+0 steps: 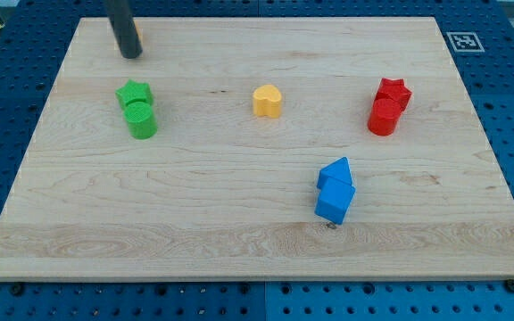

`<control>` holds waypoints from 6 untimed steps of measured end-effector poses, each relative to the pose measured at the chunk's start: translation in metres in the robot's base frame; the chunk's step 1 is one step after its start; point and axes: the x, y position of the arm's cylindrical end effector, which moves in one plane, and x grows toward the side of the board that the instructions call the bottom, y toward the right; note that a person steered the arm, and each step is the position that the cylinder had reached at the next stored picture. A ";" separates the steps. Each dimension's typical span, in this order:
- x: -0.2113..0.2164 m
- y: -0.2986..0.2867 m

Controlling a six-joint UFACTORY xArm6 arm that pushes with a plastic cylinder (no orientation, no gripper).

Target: Slide the yellow heart to the yellow hexagon

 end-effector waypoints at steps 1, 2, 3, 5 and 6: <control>0.008 0.028; 0.014 0.047; 0.023 0.082; 0.035 0.142; 0.048 0.174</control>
